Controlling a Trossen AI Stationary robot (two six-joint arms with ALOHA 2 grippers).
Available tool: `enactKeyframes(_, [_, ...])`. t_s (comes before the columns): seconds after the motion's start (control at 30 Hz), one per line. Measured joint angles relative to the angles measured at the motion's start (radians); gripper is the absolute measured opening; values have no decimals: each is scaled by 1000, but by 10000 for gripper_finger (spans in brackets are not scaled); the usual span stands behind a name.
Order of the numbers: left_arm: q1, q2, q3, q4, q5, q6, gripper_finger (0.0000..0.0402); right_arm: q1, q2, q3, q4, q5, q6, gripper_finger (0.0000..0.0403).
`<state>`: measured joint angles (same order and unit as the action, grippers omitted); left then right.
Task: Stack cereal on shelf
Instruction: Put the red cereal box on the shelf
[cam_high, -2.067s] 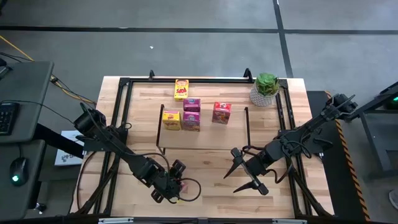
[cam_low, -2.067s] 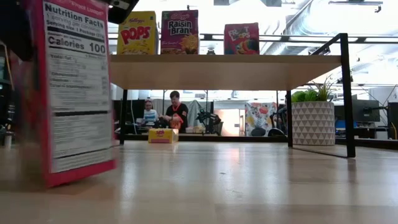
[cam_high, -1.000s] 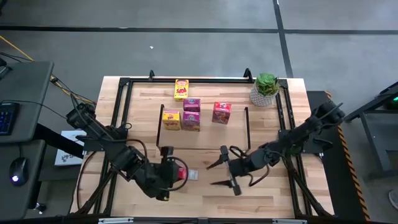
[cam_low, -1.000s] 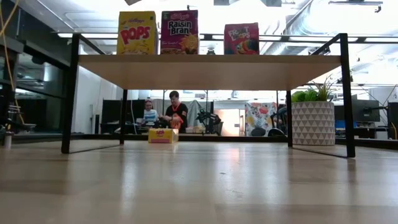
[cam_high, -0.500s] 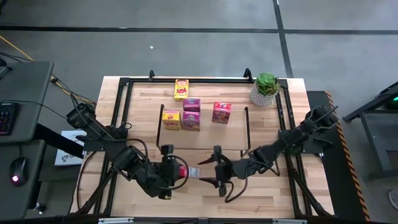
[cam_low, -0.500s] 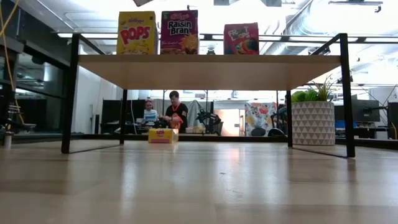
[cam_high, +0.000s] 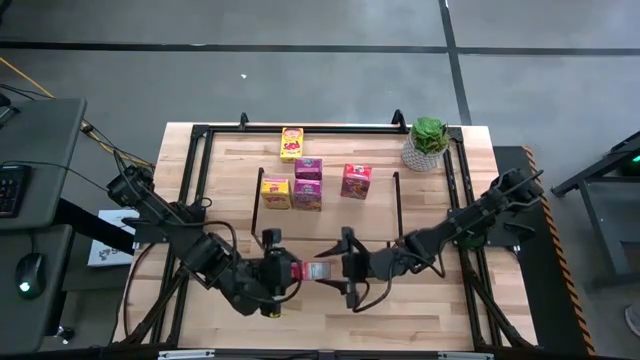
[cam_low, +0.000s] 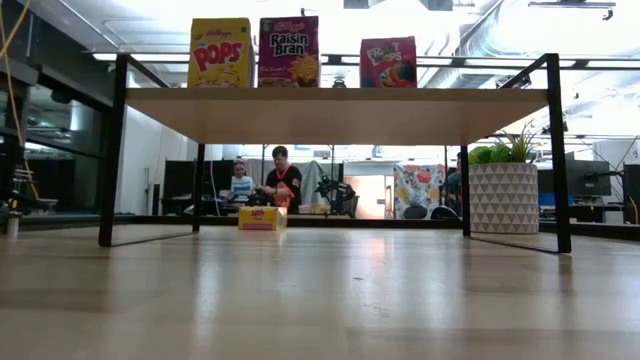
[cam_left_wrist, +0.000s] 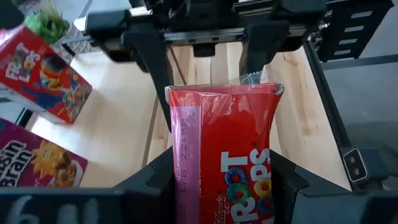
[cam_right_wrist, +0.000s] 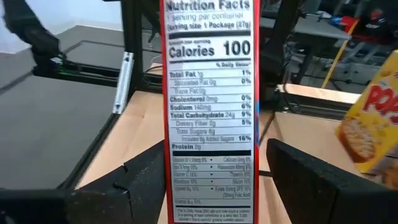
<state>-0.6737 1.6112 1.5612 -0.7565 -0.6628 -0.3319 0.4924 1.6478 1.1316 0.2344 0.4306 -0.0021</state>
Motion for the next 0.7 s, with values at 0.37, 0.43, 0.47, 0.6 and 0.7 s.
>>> enactKeyframes(0.37, [0,0,0,9,0,61,143,-8,0,0,0,-64,-2,247])
enactKeyframes(0.43, [0,0,0,9,-3,80,143,-8,0,0,0,-64,-3,236])
enactKeyframes(0.47, [0,0,0,10,-3,82,143,-8,0,0,0,-64,-3,228])
enactKeyframes(0.6, [2,0,0,24,-3,95,158,-8,0,0,1,-64,-6,190])
enactKeyframes(0.7, [6,0,0,33,-4,99,179,-8,0,0,-3,-63,-22,162])
